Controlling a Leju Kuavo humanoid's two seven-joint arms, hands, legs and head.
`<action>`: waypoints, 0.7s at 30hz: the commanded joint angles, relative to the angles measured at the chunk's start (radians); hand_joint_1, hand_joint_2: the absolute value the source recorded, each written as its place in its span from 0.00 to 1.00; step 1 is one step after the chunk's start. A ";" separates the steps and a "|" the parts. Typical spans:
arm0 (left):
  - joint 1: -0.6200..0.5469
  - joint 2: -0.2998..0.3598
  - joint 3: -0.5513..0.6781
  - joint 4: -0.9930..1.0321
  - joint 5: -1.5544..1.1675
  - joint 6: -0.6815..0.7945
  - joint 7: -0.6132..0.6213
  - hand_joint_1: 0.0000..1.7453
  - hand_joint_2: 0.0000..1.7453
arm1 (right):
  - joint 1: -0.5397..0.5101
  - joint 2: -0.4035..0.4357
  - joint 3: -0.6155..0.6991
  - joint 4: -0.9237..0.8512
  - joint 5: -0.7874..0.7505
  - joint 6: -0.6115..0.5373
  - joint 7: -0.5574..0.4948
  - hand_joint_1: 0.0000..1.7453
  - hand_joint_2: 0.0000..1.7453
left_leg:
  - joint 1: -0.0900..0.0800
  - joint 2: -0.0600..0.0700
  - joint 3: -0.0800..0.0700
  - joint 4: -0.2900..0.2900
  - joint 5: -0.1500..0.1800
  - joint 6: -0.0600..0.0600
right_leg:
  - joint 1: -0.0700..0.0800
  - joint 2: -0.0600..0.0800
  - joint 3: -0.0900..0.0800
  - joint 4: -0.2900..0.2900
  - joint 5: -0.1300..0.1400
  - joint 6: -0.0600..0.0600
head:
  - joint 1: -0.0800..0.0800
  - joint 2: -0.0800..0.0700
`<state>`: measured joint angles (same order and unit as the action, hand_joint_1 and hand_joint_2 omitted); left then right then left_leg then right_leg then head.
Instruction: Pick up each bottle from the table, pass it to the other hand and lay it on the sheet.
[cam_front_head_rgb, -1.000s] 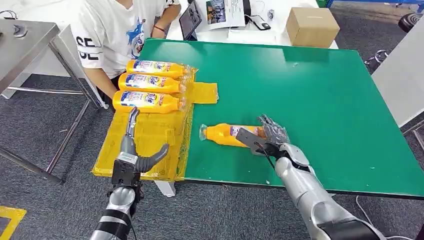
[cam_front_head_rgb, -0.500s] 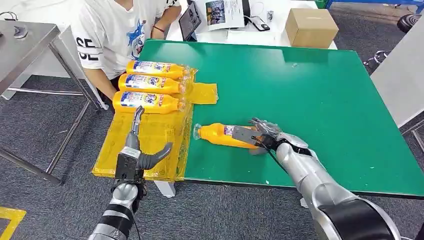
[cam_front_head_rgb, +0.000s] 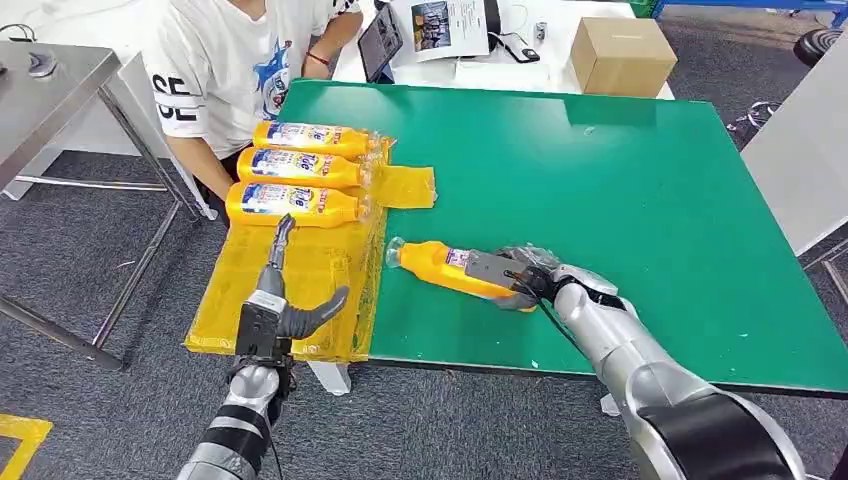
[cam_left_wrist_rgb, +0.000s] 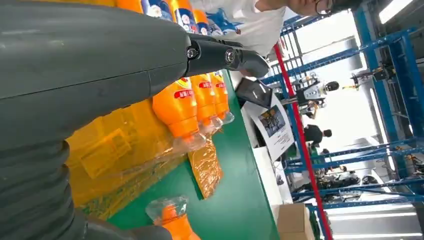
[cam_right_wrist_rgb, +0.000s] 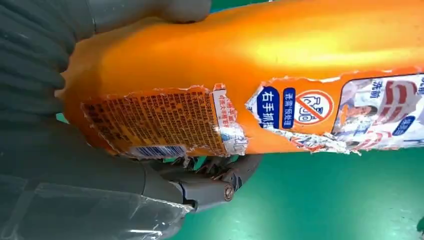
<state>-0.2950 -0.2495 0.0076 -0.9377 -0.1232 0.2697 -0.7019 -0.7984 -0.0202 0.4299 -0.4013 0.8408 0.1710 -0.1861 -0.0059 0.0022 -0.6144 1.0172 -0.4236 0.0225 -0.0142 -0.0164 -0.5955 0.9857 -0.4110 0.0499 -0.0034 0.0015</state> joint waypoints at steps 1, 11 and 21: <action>-0.026 0.008 -0.008 0.052 0.008 -0.001 0.007 0.00 1.00 | 0.049 0.002 0.025 0.035 -0.026 -0.075 -0.023 1.00 1.00 | 0.003 -0.002 0.006 -0.003 -0.001 -0.003 | 0.002 0.000 0.007 -0.004 -0.001 -0.003 | 0.000 0.000; 0.037 -0.002 0.010 -0.048 0.022 0.009 0.024 0.00 1.00 | 0.216 0.091 -0.190 -0.343 -0.210 -0.575 -0.226 1.00 1.00 | 0.002 0.002 0.004 -0.002 -0.001 -0.002 | 0.002 0.003 0.005 -0.002 0.000 -0.002 | 0.000 0.000; 0.034 -0.014 -0.046 -0.046 0.140 -0.075 0.094 0.00 1.00 | 0.516 0.191 -0.383 -1.054 -0.309 -0.869 -0.438 1.00 1.00 | 0.002 -0.009 -0.004 0.001 -0.002 -0.002 | 0.001 -0.005 -0.001 0.001 -0.004 -0.002 | -0.001 0.000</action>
<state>-0.2318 -0.2567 0.0038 -1.0021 -0.0451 0.2423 -0.6478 -0.4301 0.0907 0.2343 -1.0734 0.5589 -0.6598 -0.5244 -0.0051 -0.0039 -0.6210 1.0171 -0.4239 0.0221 -0.0138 -0.0198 -0.6002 0.9864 -0.4128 0.0496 -0.0042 0.0015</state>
